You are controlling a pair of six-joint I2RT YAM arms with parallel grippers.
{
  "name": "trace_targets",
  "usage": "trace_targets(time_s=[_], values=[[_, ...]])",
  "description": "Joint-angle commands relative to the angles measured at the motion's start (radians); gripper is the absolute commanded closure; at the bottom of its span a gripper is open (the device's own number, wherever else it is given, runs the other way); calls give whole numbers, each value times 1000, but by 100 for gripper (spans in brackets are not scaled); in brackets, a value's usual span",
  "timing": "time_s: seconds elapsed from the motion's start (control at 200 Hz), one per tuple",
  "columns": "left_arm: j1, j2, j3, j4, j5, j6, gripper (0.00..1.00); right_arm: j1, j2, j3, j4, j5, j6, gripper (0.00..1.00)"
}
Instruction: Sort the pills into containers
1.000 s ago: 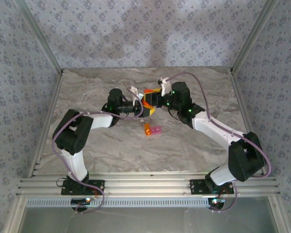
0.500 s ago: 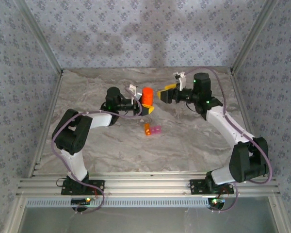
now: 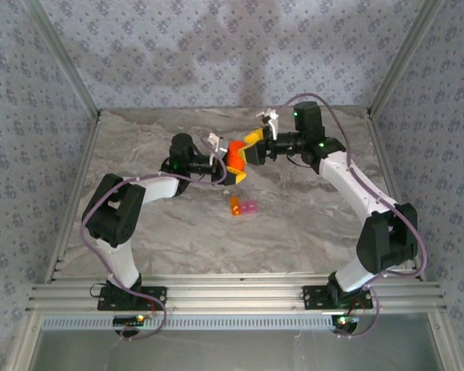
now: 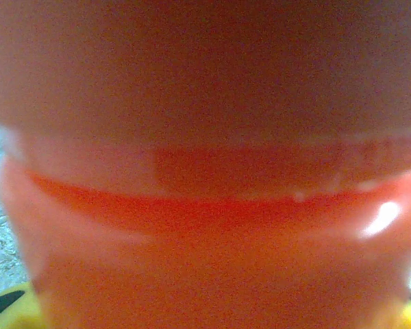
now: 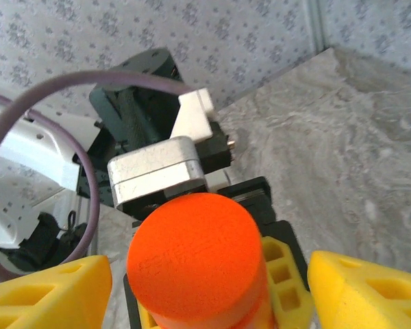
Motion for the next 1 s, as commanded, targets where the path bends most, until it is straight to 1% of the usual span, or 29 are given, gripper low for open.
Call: trace_targets(time_s=[0.0, 0.205, 0.38, 0.62, 0.67, 0.74, 0.81, 0.885, 0.995], values=[[-10, -45, 27, -6, 45, 23, 100, 16, 12, 46, -57, -32, -52, 24], [-15, -44, 26, -7, 44, 23, 100, 31, 26, 58, -60, -25, -51, 30], [-17, -41, 31, -6, 43, 24, 100, 36, 37, 61, -59, -20, -43, 43], [-20, -41, 36, -4, 41, 22, 100, 40, 38, 42, -71, -10, -45, 42], [-21, -41, 38, -3, 39, 22, 100, 40, 38, 39, -64, -9, -38, 44], [-22, -42, 37, 1, 32, 21, 100, 44, 32, 28, -49, 3, -23, 49], [-22, -43, 36, 18, 19, 15, 100, 56, 25, 4, -21, 40, 2, 53], [-21, -46, 30, 45, -7, 5, 100, 75, 9, -42, 26, 126, 41, 58], [-22, -51, 15, 95, -57, -11, 100, 101, -19, -137, 135, 265, 143, 60]])
